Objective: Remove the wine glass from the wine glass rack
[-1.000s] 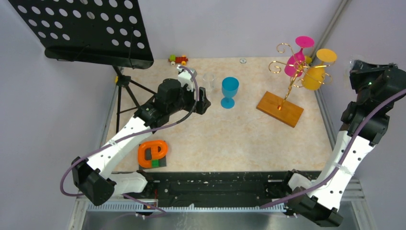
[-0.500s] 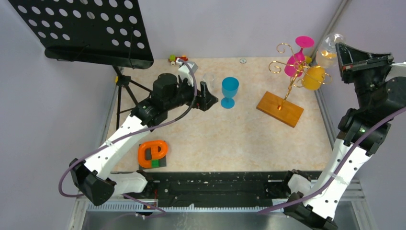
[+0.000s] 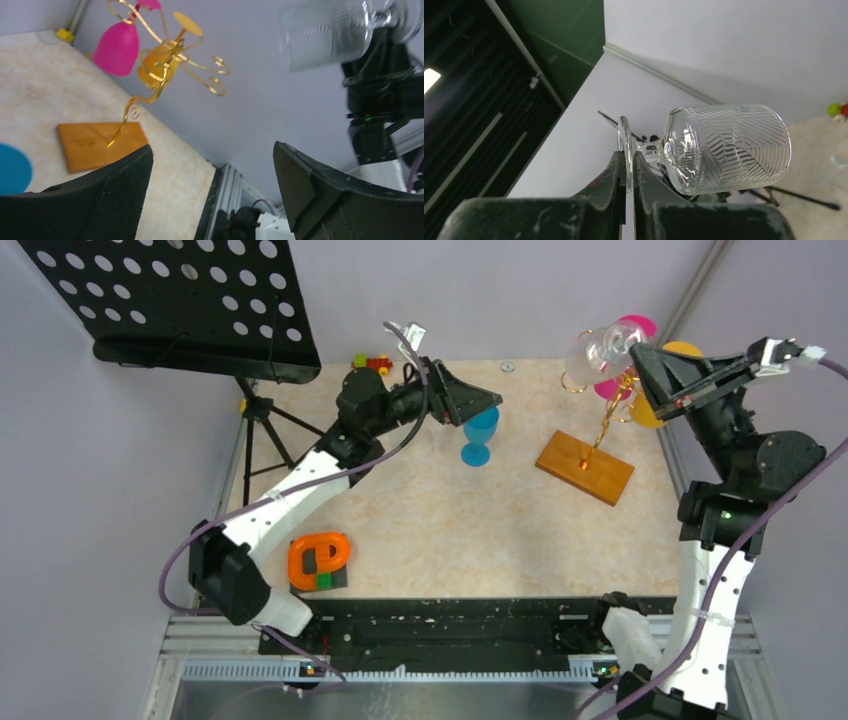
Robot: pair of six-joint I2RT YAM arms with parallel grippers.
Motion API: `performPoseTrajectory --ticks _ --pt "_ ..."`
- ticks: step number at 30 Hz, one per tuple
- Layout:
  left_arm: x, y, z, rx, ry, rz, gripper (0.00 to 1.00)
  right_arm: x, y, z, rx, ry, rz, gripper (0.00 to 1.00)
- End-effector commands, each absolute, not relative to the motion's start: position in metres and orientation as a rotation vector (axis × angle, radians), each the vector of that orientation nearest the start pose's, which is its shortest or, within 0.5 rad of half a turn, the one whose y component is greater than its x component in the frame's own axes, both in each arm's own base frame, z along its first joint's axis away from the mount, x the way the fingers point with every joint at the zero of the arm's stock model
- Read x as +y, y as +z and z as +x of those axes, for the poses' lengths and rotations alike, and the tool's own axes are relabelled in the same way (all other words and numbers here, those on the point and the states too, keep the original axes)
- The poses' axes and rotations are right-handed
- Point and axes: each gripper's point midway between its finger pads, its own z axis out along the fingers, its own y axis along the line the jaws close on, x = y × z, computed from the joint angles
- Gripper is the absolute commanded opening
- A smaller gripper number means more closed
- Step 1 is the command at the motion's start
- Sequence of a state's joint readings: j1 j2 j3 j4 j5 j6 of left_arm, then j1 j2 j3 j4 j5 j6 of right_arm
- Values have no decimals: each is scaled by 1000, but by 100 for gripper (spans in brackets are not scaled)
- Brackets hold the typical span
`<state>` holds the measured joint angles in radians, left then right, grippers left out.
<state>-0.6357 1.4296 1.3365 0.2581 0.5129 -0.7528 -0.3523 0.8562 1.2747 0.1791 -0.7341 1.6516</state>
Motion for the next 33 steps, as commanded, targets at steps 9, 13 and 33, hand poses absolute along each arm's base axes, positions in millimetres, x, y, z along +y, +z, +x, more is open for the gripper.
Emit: performPoseTrajectory --ticks 9,13,33 --pt "-363 500 257 1089 -2020 416 89 114 554 214 1185 1812 421 0" --pt "-364 503 252 1110 -2057 406 86 115 554 214 1172 1832 421 0" --pt "-375 518 252 1201 -2332 256 71 147 541 221 1205 1948 417 0"
